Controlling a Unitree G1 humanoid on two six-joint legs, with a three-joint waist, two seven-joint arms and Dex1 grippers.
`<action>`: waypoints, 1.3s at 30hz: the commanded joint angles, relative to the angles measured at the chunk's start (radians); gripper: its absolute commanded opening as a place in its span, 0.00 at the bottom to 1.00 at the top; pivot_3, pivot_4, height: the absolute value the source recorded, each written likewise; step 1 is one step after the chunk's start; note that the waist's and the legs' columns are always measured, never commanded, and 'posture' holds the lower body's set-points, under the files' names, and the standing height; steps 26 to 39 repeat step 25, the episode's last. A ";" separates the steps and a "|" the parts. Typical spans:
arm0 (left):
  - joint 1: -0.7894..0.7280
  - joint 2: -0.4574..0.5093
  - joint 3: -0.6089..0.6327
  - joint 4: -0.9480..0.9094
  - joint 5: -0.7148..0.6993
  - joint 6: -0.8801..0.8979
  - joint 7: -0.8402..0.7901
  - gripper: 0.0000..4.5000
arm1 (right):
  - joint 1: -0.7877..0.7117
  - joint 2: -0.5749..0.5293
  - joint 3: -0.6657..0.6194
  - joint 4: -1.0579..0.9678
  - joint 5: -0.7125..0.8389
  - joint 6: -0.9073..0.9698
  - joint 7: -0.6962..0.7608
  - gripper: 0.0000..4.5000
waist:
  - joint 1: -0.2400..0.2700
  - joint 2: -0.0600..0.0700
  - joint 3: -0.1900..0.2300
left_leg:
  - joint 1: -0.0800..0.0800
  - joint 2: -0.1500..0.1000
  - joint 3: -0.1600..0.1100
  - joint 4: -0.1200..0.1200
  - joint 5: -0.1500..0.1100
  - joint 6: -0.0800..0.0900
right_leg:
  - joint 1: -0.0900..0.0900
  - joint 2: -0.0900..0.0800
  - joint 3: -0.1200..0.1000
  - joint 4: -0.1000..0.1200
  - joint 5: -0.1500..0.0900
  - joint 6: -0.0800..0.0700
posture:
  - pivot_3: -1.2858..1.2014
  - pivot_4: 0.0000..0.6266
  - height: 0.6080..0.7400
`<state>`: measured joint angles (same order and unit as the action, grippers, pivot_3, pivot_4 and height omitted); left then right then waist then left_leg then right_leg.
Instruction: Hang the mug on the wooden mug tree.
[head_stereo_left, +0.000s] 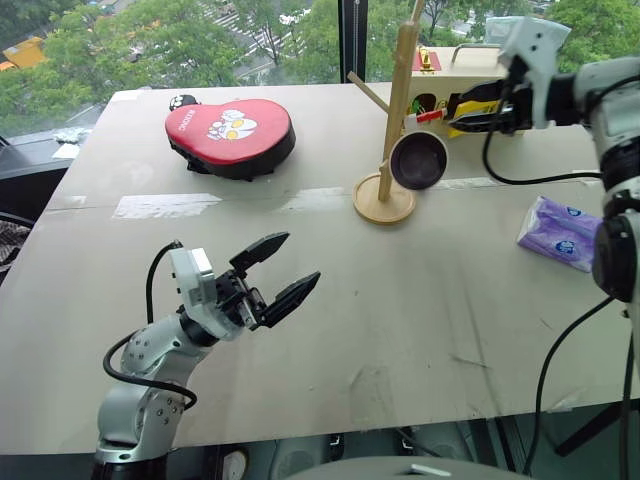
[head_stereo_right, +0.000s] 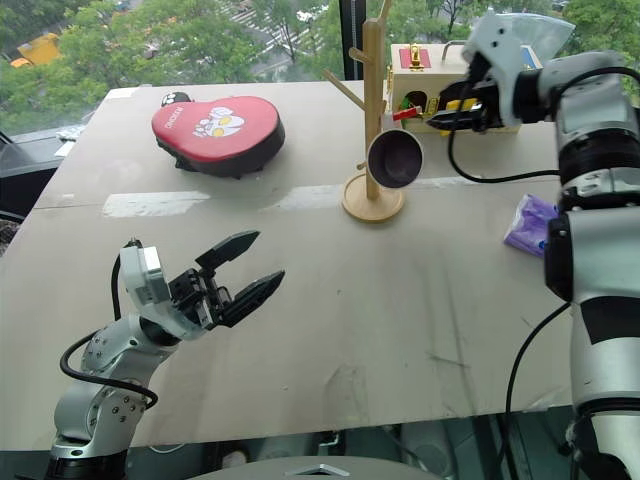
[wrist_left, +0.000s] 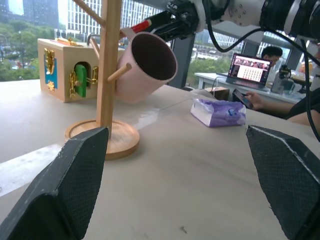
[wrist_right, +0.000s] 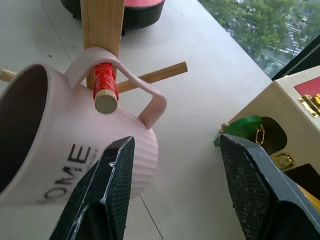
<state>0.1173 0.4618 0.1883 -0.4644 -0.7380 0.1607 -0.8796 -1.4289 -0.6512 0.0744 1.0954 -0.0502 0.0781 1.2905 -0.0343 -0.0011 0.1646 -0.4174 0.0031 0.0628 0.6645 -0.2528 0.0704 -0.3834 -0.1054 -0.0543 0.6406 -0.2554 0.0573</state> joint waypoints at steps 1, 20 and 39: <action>-0.007 -0.008 0.043 -0.049 -0.058 -0.012 0.009 1.00 | 0.155 -0.111 -0.089 -0.239 0.092 0.073 0.046 0.61 | 0.006 0.000 0.000 | 0.000 0.000 -0.001 0.000 0.000 0.000 | 0.000 0.000 -0.001 0.000 0.000 0.000 | 0.52 0.24 0.95; 0.119 0.090 0.081 0.015 0.020 0.087 0.043 1.00 | 1.551 -0.164 -0.826 -1.400 0.497 0.408 -0.134 0.61 | 0.044 0.001 0.000 | 0.002 0.001 -0.003 0.002 0.000 0.001 | 0.004 0.000 -0.002 0.000 0.000 0.000 | 0.52 0.24 0.95; 0.100 0.154 0.055 0.046 0.038 0.167 0.032 1.00 | 1.718 -0.067 -0.849 -1.490 0.497 0.377 -0.222 0.61 | 0.048 0.000 -0.001 | 0.003 0.001 -0.003 0.003 -0.006 0.001 | 0.004 -0.001 -0.002 0.000 -0.003 -0.003 | 0.52 0.24 0.95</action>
